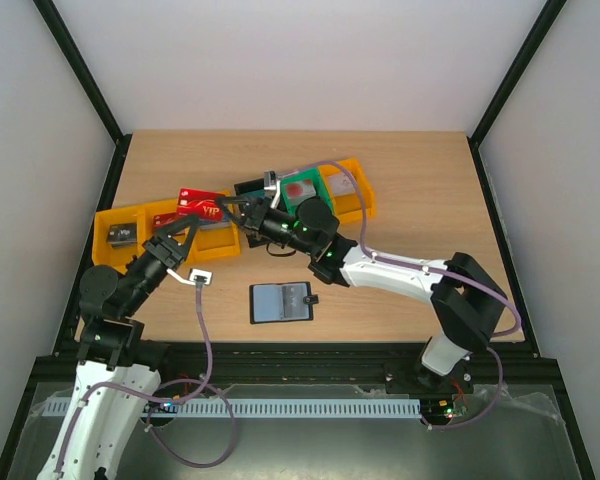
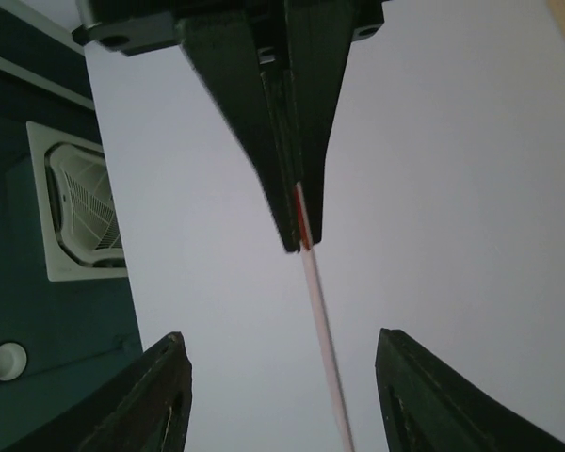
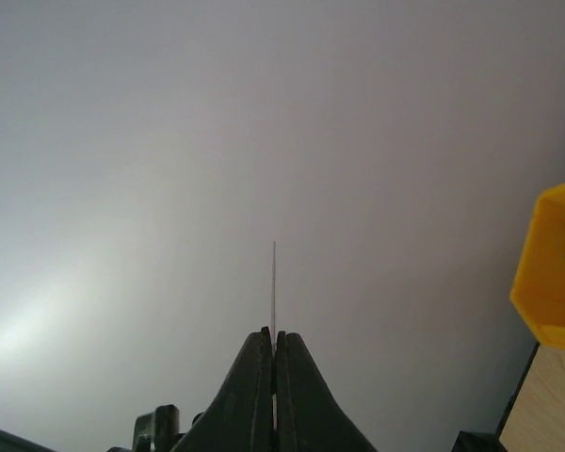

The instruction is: Take the credit cards out of the card holder

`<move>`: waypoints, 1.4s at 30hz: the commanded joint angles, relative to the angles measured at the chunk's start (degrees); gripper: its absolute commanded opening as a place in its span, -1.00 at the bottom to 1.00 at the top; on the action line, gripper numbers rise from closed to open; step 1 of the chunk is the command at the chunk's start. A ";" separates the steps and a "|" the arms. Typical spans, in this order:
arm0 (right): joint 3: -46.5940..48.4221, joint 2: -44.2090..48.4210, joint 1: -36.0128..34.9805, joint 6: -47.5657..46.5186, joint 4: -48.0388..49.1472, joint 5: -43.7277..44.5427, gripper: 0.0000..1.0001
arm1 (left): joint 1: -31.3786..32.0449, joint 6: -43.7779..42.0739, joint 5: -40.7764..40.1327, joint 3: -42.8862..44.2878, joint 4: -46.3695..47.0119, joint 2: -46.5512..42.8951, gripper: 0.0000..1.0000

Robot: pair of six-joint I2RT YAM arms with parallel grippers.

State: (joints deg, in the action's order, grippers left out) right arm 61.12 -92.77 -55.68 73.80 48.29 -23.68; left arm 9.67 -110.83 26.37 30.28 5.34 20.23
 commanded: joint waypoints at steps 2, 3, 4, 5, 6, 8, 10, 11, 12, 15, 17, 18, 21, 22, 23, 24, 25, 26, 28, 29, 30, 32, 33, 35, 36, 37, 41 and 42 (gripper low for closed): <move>4.71 -2.16 -1.55 1.17 3.91 -2.29 -0.97 | 0.38 -0.08 -2.92 2.08 1.35 0.76 0.05; 4.86 -2.37 -1.85 1.20 3.91 -2.33 -0.97 | 0.37 0.27 -4.25 2.54 1.26 1.15 -0.01; 4.88 -2.61 -2.11 1.13 4.07 -2.29 -0.97 | 0.49 0.63 -5.62 2.97 1.21 1.66 -0.07; 4.85 -2.73 -2.22 1.29 4.44 -2.27 -0.97 | 0.52 0.68 -7.08 3.36 1.14 2.13 -0.13; 5.00 -3.04 -2.31 1.47 4.78 -2.36 -0.97 | 0.50 0.70 -8.15 3.63 1.36 2.64 -0.25; 5.50 -3.62 -2.41 1.68 4.70 -2.94 -0.97 | 0.51 0.76 -9.43 3.98 1.97 3.35 -0.61; 5.98 -3.87 -2.42 1.39 3.93 -3.14 -0.97 | 0.58 0.93 -9.59 4.16 1.67 3.41 -0.94; 6.20 -4.05 -2.43 1.34 3.84 -3.25 -0.97 | 0.60 1.31 -9.51 4.29 1.38 3.24 -0.95; 6.23 -4.08 -2.42 1.35 3.95 -3.27 -0.97 | 0.57 1.73 -9.73 4.38 0.69 2.95 -0.95; 5.80 -3.27 -2.35 -0.04 3.68 -2.47 -0.93 | 0.62 4.28 -12.15 5.45 -3.60 2.47 -0.95; 5.17 -1.91 -1.94 -2.96 1.19 -1.23 -0.53 | 0.63 9.61 -15.49 8.00 -10.60 3.04 -0.95; 4.78 -1.04 -1.40 -5.17 -0.58 -0.67 -0.30 | 0.61 14.92 -17.77 10.49 -15.10 4.20 -0.95; 2.14 2.50 1.60 -8.47 -4.53 0.33 0.13 | 0.56 29.38 -25.74 19.68 -30.81 11.56 -0.95; 1.18 3.84 2.95 -9.72 -5.68 0.57 0.24 | 0.51 35.12 -27.83 22.67 -35.09 15.17 -0.95; 0.09 5.22 4.31 -10.92 -6.83 0.70 0.44 | 0.32 39.93 -28.91 25.88 -38.82 18.69 -0.95; -0.75 6.51 5.48 -12.42 -7.93 0.53 0.61 | -0.23 42.78 -28.58 28.95 -42.87 21.96 -0.95; -1.36 7.85 6.61 -14.02 -9.74 0.43 0.84 | -0.97 44.65 -26.78 31.57 -46.42 25.05 -0.95; -1.88 9.65 7.58 -15.66 -11.69 0.52 1.00 | -1.88 45.67 -24.55 33.68 -50.17 27.57 -0.95; -2.29 12.27 9.77 -19.26 -16.68 0.93 0.97 | -4.51 45.18 -21.07 36.25 -53.27 31.92 -0.95; -2.27 13.71 10.28 -21.22 -19.51 1.63 0.97 | -5.92 44.12 -20.41 36.67 -53.88 33.70 -0.95; -2.43 15.21 11.33 -23.22 -22.07 2.42 0.97 | -7.94 42.19 -19.59 36.83 -54.27 36.28 -0.95; -3.17 18.43 12.69 -26.51 -26.49 5.02 0.97 | -12.67 38.70 -16.99 36.95 -54.66 40.22 -0.95; -3.77 20.17 13.34 -27.88 -28.06 6.22 0.97 | -14.98 37.11 -15.70 36.95 -54.60 42.41 -0.95; -4.91 23.12 14.30 -30.42 -30.17 8.21 0.97 | -18.80 35.39 -13.74 36.52 -52.60 46.68 -0.95; -5.31 24.38 14.67 -31.47 -31.04 8.83 0.97 | -20.13 34.63 -12.74 36.13 -51.09 48.55 -0.95; -5.48 25.34 14.91 -32.57 -31.94 9.19 0.97 | -21.00 33.47 -12.00 35.60 -49.39 49.95 -0.95; -4.84 27.66 15.41 -37.02 -36.16 10.56 0.97 | -21.52 27.18 -9.80 31.26 -42.13 52.50 -0.95; -4.73 28.11 15.49 -38.45 -37.38 10.95 0.97 | -21.44 23.94 -10.23 29.99 -40.88 52.99 -0.95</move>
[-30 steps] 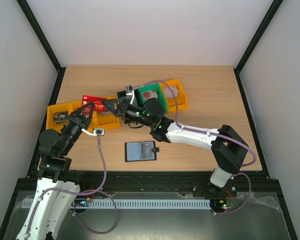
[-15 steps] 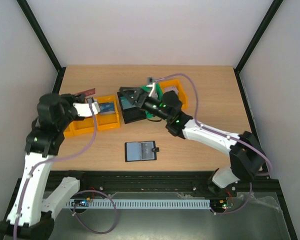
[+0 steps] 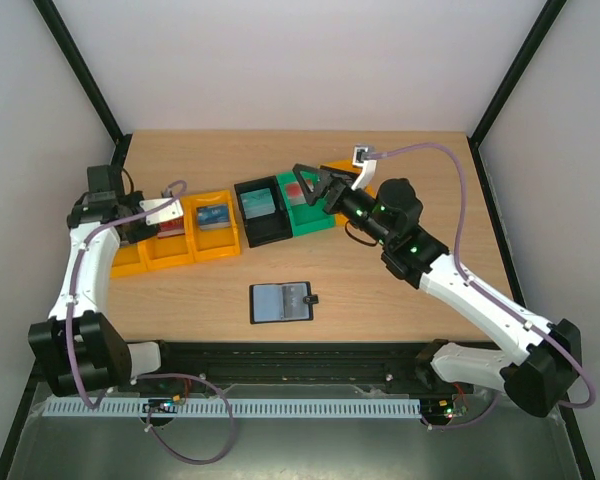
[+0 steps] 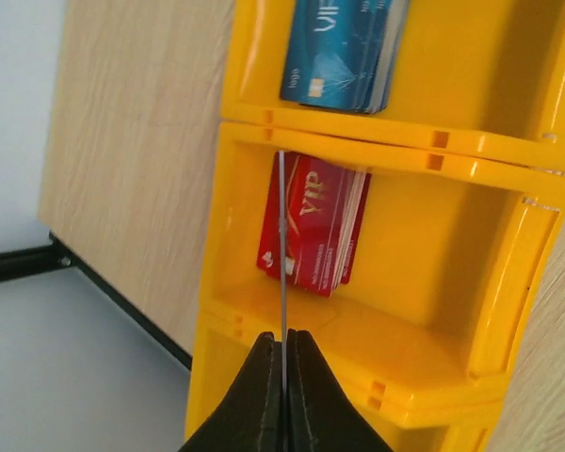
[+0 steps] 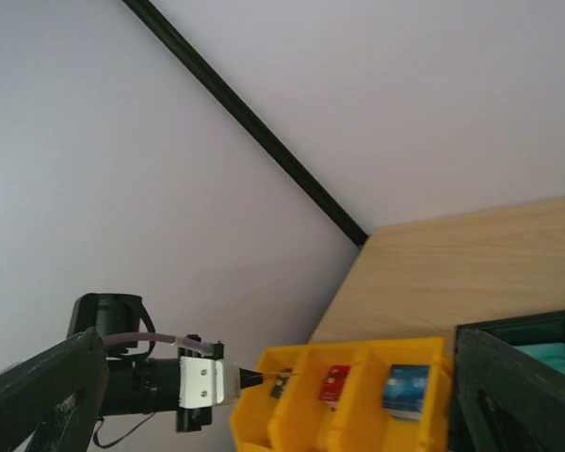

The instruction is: Take the credit cards out of the card holder

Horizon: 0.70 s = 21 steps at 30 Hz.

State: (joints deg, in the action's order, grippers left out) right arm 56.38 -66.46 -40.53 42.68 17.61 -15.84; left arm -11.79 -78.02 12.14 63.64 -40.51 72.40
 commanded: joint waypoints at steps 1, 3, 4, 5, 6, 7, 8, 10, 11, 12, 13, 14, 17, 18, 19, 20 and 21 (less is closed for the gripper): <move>-0.03 2.31 0.49 -8.51 -7.43 3.54 0.97 | 0.16 -10.79 2.99 -4.79 6.73 1.38 -0.95; -0.01 3.36 0.83 -9.71 -8.75 4.62 0.97 | 0.20 -12.74 0.70 -7.60 11.72 2.41 -0.95; 0.00 3.88 0.88 -10.24 -9.14 5.07 0.97 | 0.00 -13.38 -0.25 -8.87 15.46 3.13 -0.95; 0.00 4.58 0.96 -10.85 -9.63 5.44 0.97 | -0.24 -13.72 -0.58 -9.75 17.71 3.82 -0.95; 0.09 5.04 1.10 -11.50 -10.12 5.81 0.97 | -0.58 -14.18 -0.44 -10.44 19.36 4.58 -0.95; 0.31 5.41 1.07 -12.16 -10.74 6.20 0.97 | -0.84 -14.65 -0.08 -10.60 20.53 5.32 -0.95; 0.65 5.75 1.14 -12.76 -11.48 6.70 0.97 | -1.10 -15.48 0.35 -10.75 21.48 6.26 -0.95; 1.02 6.05 1.16 -13.51 -12.63 7.54 0.97 | -1.46 -17.12 1.03 -10.81 23.02 7.41 -0.95; 1.12 6.23 1.16 -13.81 -13.01 7.83 0.97 | -1.48 -17.90 1.12 -10.87 23.66 7.89 -0.95; 1.21 6.27 1.16 -14.07 -13.30 8.10 0.97 | -1.47 -18.41 1.38 -10.78 24.12 8.39 -0.95; 1.27 6.40 1.19 -14.11 -13.61 8.35 0.97 | -1.48 -18.82 1.78 -10.55 24.42 8.94 -0.95; 1.28 6.58 1.18 -14.11 -13.77 8.85 0.97 | -1.46 -18.98 1.83 -10.21 24.65 9.77 -0.95; 0.78 7.14 1.23 -13.51 -13.76 10.05 0.97 | -1.28 -20.16 0.83 -10.28 25.81 12.67 -0.95; 0.60 7.32 1.24 -13.23 -13.68 10.38 0.97 | -1.22 -20.34 0.75 -10.65 26.73 13.37 -0.95; 0.43 7.53 1.20 -13.02 -13.53 10.54 0.97 | -1.21 -20.40 0.86 -11.24 27.58 13.98 -0.95; 0.29 7.64 1.22 -12.90 -13.41 10.64 0.97 | -1.21 -20.37 1.32 -11.77 28.27 14.41 -0.95; 0.31 7.73 1.18 -12.77 -13.51 10.69 0.97 | -1.22 -20.27 1.92 -12.14 28.96 14.84 -0.95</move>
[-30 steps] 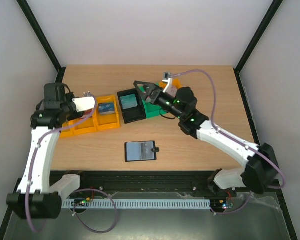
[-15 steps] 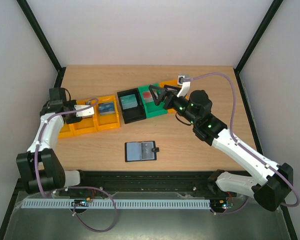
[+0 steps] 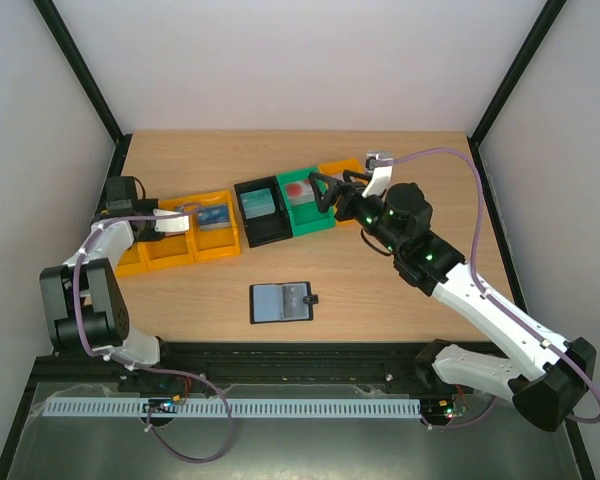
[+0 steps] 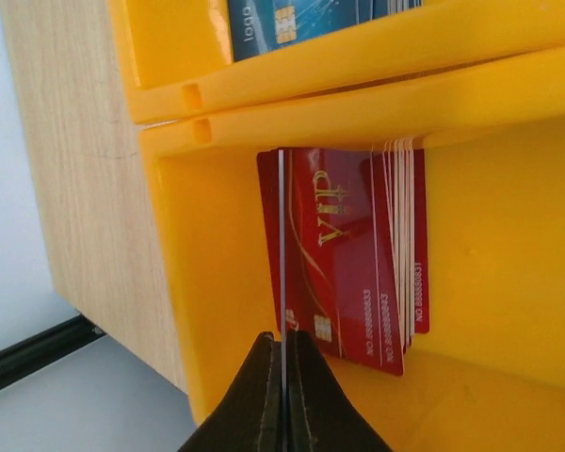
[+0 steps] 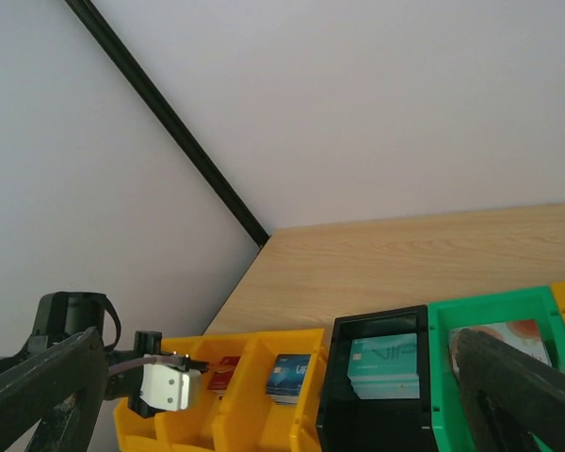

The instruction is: Take the credit cards out of the card holder

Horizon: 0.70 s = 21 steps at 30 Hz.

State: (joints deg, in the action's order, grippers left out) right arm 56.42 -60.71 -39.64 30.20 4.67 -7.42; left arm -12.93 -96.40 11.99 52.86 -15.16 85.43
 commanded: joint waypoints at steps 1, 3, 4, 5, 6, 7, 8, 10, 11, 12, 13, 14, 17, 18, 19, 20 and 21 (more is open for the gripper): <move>0.28 1.92 0.29 -0.24 -0.68 2.30 0.97 | -0.01 -1.72 2.48 -1.73 4.28 2.29 -0.95; 0.47 1.55 0.30 -0.04 -1.03 2.25 0.97 | 0.03 -0.96 3.03 -2.16 6.48 3.27 -0.95; 0.56 1.18 0.34 0.07 -1.06 1.93 0.97 | 0.14 -0.41 3.23 -2.18 7.92 3.76 -0.95; 0.82 0.84 0.32 0.16 -1.18 1.36 0.97 | 0.25 0.24 3.44 -2.15 9.19 4.09 -0.95; 1.10 0.40 0.34 0.21 -1.24 0.99 0.97 | 0.27 0.48 3.62 -1.96 9.87 4.46 -0.95; 1.36 -0.05 0.28 0.29 -1.32 0.60 0.97 | 0.36 0.44 3.64 -1.77 10.16 4.87 -0.95; 1.67 -0.43 0.30 0.26 -1.45 0.28 0.97 | 0.36 0.27 3.58 -1.79 10.48 5.25 -0.95; 2.06 -1.04 0.38 0.22 -1.56 0.13 0.97 | 0.37 0.61 3.69 -1.99 11.50 6.06 -0.95; 2.04 -1.14 0.31 0.28 -1.44 0.06 0.97 | 0.43 0.85 3.92 -2.24 12.26 6.39 -0.95; 2.03 -1.21 0.35 0.30 -1.30 -0.03 0.97 | 0.63 1.06 4.00 -2.50 13.16 6.71 -0.95; 2.07 -1.25 0.35 0.30 -1.25 -0.05 0.97 | 0.94 1.18 4.08 -2.72 13.85 7.03 -0.95; 2.10 -1.25 0.33 0.30 -1.32 -0.05 0.97 | 1.22 1.33 3.82 -2.87 14.42 7.42 -0.95; 2.06 -1.13 0.37 0.57 -1.62 -0.97 0.97 | 2.18 1.40 2.34 -3.41 15.36 8.43 -0.85; 1.96 -1.02 0.31 0.57 -1.67 -1.15 0.97 | 2.20 1.02 2.04 -3.53 15.37 8.71 -0.60; 1.90 -0.90 0.28 0.50 -1.79 -1.14 0.97 | 2.21 0.53 1.88 -3.55 14.99 8.78 -0.20; 1.91 -0.80 0.31 0.40 -1.97 -0.98 0.97 | 2.22 -0.27 1.79 -3.26 13.40 8.62 0.08; 2.01 -0.74 0.35 0.26 -2.14 -0.75 0.97 | 2.09 -2.05 1.70 -2.50 10.40 8.39 0.28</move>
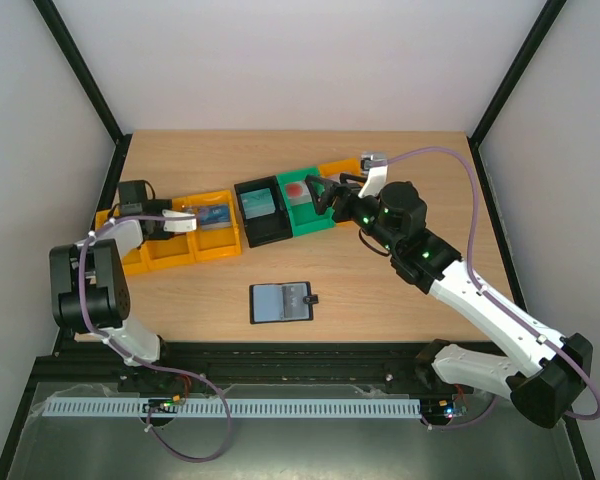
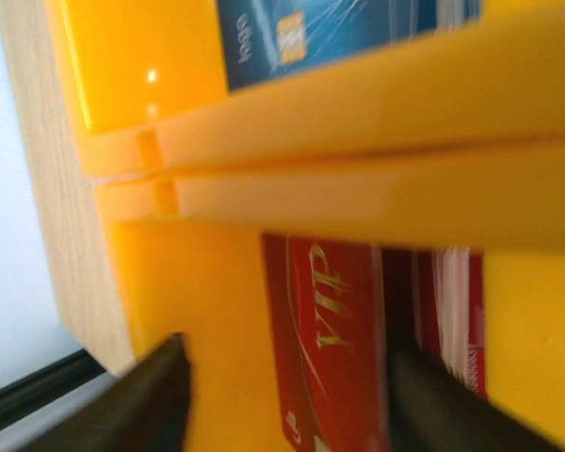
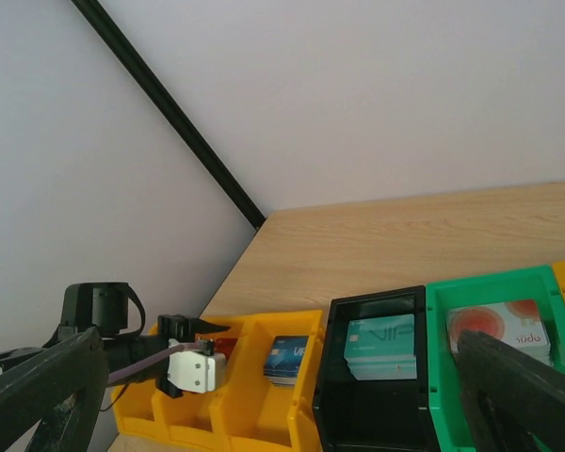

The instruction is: Take the credit cards out of the card holder

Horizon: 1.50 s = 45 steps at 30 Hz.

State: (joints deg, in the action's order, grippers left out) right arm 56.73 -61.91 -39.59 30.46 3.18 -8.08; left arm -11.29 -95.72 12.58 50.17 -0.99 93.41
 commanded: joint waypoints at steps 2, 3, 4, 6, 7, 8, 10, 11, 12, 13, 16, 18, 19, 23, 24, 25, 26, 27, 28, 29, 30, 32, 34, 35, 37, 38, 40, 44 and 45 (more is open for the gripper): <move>2.05 0.42 0.31 -0.25 -0.87 -0.01 0.97 | -0.12 -5.83 1.62 1.74 -9.63 -0.65 0.46; 2.21 0.35 0.28 -0.35 -0.94 -0.27 0.97 | -0.52 -6.63 2.49 2.31 -10.88 -1.31 0.52; 2.34 0.26 0.34 -0.44 -1.02 -0.73 0.97 | -0.90 -6.75 3.13 2.87 -11.71 -1.90 0.59; 2.50 0.13 0.30 -0.48 -0.94 -1.52 0.97 | -1.45 -6.42 4.04 4.50 -12.80 -2.69 0.72; 2.33 0.12 0.32 -0.56 -0.57 -2.06 0.97 | -1.53 -5.68 4.24 5.33 -13.23 -2.99 0.79; 2.22 0.12 0.26 -0.46 -0.39 -2.41 0.97 | -1.52 -4.51 4.67 6.47 -13.85 -3.33 0.86; 2.33 0.03 0.28 -0.15 -0.61 -2.91 0.97 | -1.61 -2.11 6.49 9.41 -17.25 -3.97 0.96; 2.56 -0.09 0.30 -0.07 -1.12 -3.08 0.97 | -1.67 -0.84 7.73 11.02 -19.25 -4.48 0.97; 2.91 -0.23 0.26 0.08 -2.11 -3.10 0.97 | -1.83 0.10 9.20 12.33 -21.21 -5.20 0.98; 3.27 -0.45 0.27 0.08 -3.15 -3.23 0.97 | -1.95 0.99 10.47 13.34 -22.72 -6.21 0.98; 3.52 -0.72 0.31 -0.11 -6.31 -4.33 0.97 | -1.98 4.64 13.04 14.50 -25.16 -10.19 0.99; 2.70 -0.76 0.23 0.30 -8.02 -6.56 0.97 | -1.87 10.27 14.13 14.85 -25.46 -13.38 0.98; 2.07 -0.80 0.25 0.57 -8.77 -8.06 0.97 | -1.52 14.26 14.68 15.28 -26.10 -15.07 0.99; -2.21 -1.48 -5.66 -0.37 -14.74 -1.96 0.97 | 10.16 48.11 -1.94 19.18 -30.50 -22.06 0.88; -2.78 -2.41 -7.71 -0.94 -17.80 1.03 0.97 | 14.75 54.14 -5.76 21.49 -37.26 -22.50 0.84; -3.21 -3.94 -9.43 -1.18 -20.98 3.90 0.97 | 20.05 58.92 -6.40 22.46 -44.05 -23.01 0.79; -3.78 -5.56 -10.33 -1.00 -24.49 6.49 0.97 | 25.33 63.72 -6.14 23.26 -48.20 -23.83 0.75; -4.91 -7.06 -10.90 -0.67 -27.28 8.32 0.98 | 30.46 69.88 -6.19 23.11 -49.99 -24.73 0.74; -6.25 -8.42 -11.30 -0.21 -29.09 9.51 1.00 | 33.00 74.85 -3.98 22.88 -50.76 -25.66 0.71; -8.11 -9.39 -11.72 0.23 -30.06 10.32 0.97 | 31.15 77.05 3.95 22.58 -51.50 -26.06 0.64; -10.21 -10.05 -12.27 0.78 -29.86 10.58 0.91 | 28.23 81.91 7.60 21.73 -50.02 -26.30 0.57; -14.38 -11.02 -13.22 1.84 -26.49 8.44 0.77 | 25.85 90.98 4.90 19.48 -47.24 -26.44 0.45; -17.29 -12.09 -13.97 3.80 -23.40 6.75 0.57 | 27.20 94.58 5.11 16.36 -45.72 -26.24 0.42; -18.03 -12.84 -14.43 4.71 -22.06 6.03 0.50 | 28.48 96.33 6.73 14.32 -44.87 -26.13 0.42; -18.70 -14.55 -14.96 5.64 -19.83 4.39 0.40 | 30.41 100.92 9.20 9.21 -43.17 -25.32 0.46; -18.90 -15.41 -15.02 7.45 -18.54 3.76 0.34 | 31.04 104.25 9.14 6.68 -42.09 -24.62 0.49; -18.90 -17.83 -15.22 8.82 -15.75 2.58 0.22 | 32.01 108.51 10.03 2.57 -39.23 -22.85 0.50; -16.36 -23.95 -15.24 8.90 -14.85 2.05 0.09 | 41.57 114.75 6.74 -3.41 -30.86 -21.30 0.62; -15.05 -25.16 -15.24 8.55 -15.09 1.97 0.07 | 44.06 116.91 5.58 -5.52 -28.33 -21.00 0.65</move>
State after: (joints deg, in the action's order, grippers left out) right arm 38.26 -82.61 -54.41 37.71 -14.24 -5.85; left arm 24.56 9.43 19.70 48.88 -38.70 72.12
